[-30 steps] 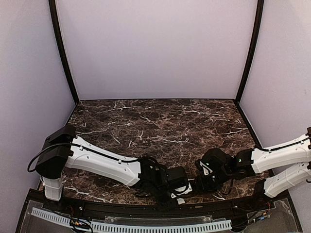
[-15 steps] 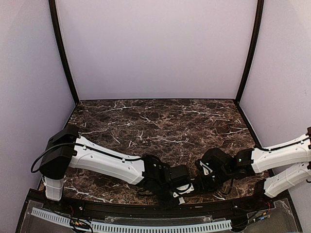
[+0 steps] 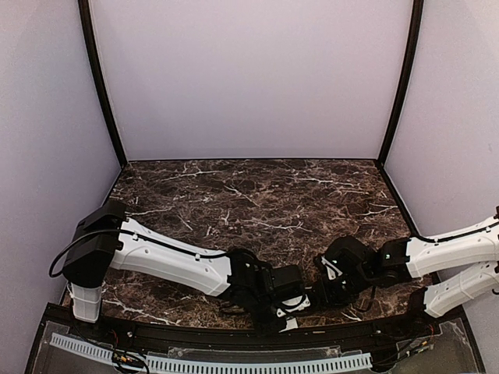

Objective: Load the batteries into the remote control
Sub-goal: Pick up the battery cover from the corner of the board.

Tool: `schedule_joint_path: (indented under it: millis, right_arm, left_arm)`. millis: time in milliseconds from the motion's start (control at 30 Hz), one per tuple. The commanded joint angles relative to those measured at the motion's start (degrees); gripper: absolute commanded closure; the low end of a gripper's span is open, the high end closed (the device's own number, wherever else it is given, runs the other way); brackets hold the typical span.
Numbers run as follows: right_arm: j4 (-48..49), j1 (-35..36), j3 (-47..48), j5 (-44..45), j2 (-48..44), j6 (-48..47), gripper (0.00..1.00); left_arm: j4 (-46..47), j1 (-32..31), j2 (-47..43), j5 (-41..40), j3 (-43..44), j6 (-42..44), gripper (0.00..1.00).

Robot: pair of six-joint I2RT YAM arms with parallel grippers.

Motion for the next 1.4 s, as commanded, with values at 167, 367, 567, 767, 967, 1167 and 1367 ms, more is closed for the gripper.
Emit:
schedule_joint_path:
  millis: [167, 367, 567, 767, 967, 1167, 1367]
  right_arm:
    - [1.79, -0.21, 0.24, -0.67, -0.56, 0.03, 0.58]
    - [12.75, -0.18, -2.78, -8.17, 2.28, -2.56, 0.59]
    - [20.71, -0.21, -5.85, -11.78, 4.11, -3.89, 0.60]
    - [24.74, -0.21, -7.90, -14.81, 4.53, -6.55, 0.61]
    - [23.83, -0.25, -7.15, -14.70, 1.87, -10.21, 0.61]
    - [18.24, -0.71, -4.29, -11.62, -7.56, -17.38, 0.62]
    - [14.95, -1.10, -2.60, -6.28, -22.62, -29.52, 0.61]
  left_arm:
    - [-0.91, 0.02, -2.22, 0.29, -4.42, 0.28, 0.82]
    - [1.31, 0.02, -3.34, 1.26, -6.20, 0.79, 0.91]
    - [3.31, 0.02, -4.68, 1.25, -8.27, 0.43, 1.00]
    - [5.97, 0.40, -6.75, 1.84, -10.91, 0.35, 1.00]
    - [6.68, 1.51, -9.66, 1.21, -12.33, 1.39, 1.00]
    - [5.09, 1.56, -14.33, 1.27, -12.97, 2.89, 1.00]
    - [4.26, 2.96, -24.00, 2.25, -14.53, 3.91, 1.00]
